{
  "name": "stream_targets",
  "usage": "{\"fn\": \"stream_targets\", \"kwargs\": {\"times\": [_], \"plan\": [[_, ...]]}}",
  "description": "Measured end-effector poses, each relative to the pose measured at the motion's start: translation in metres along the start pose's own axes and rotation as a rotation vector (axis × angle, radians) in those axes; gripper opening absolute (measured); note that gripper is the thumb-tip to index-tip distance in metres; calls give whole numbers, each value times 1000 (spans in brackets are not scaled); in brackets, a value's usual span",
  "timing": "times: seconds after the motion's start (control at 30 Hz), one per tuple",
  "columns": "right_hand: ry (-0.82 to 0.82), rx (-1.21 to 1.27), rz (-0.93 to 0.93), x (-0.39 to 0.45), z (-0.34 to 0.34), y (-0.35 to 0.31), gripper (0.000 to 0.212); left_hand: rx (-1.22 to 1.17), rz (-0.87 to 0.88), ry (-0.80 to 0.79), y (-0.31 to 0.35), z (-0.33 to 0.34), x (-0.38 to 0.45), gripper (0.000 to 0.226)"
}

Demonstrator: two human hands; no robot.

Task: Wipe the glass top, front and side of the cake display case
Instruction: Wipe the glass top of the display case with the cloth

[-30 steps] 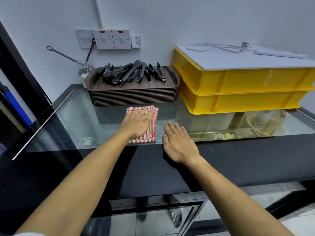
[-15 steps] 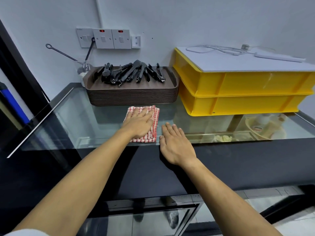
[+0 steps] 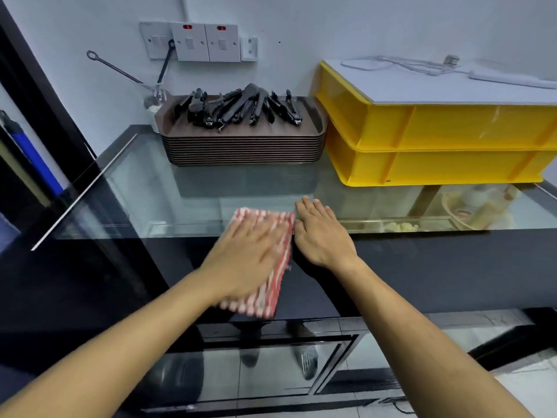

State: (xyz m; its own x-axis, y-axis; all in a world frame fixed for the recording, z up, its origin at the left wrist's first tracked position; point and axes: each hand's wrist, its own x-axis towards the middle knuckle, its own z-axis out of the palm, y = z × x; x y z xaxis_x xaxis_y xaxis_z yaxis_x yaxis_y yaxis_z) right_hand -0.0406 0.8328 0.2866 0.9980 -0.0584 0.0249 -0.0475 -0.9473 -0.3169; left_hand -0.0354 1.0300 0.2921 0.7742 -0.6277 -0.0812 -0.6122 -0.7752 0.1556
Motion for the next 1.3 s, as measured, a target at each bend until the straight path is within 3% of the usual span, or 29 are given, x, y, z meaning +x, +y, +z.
{"fn": "stream_targets", "kwargs": {"times": [0.07,0.13,0.23,0.33,0.4,0.5,0.6,0.77,0.87,1.0,1.17,1.3], "plan": [[2,-13,5,0,0,-1,58,2,36,-10,0,3,-44,60],[5,-27,10,0,1,-2,57,19,-65,3,-31,-2,-52,55],[18,-40,23,-1,3,-5,57,-38,-332,48,-90,-15,-13,56],[20,-38,30,0,2,-5,58,-78,-403,67,-96,-21,32,58],[15,-27,35,-1,1,-4,57,-101,-359,70,-66,-18,43,58],[7,-24,42,-3,0,-3,57,-61,-135,45,-11,-4,8,57],[2,-36,41,-3,-1,-6,57,-46,5,30,-9,7,-41,55],[29,-79,50,-2,-3,-14,58,-16,-288,57,-106,-16,-14,57],[52,-67,32,-2,-1,-31,60,-52,-368,68,-121,-24,16,59],[-13,-6,42,-6,13,-47,61,-74,-331,67,-100,-20,15,59],[-50,-45,46,-5,13,-46,65,-15,-119,19,-39,-2,-58,57],[-38,-65,45,-8,15,-47,64,-12,-115,0,-63,-7,-78,56]]}}
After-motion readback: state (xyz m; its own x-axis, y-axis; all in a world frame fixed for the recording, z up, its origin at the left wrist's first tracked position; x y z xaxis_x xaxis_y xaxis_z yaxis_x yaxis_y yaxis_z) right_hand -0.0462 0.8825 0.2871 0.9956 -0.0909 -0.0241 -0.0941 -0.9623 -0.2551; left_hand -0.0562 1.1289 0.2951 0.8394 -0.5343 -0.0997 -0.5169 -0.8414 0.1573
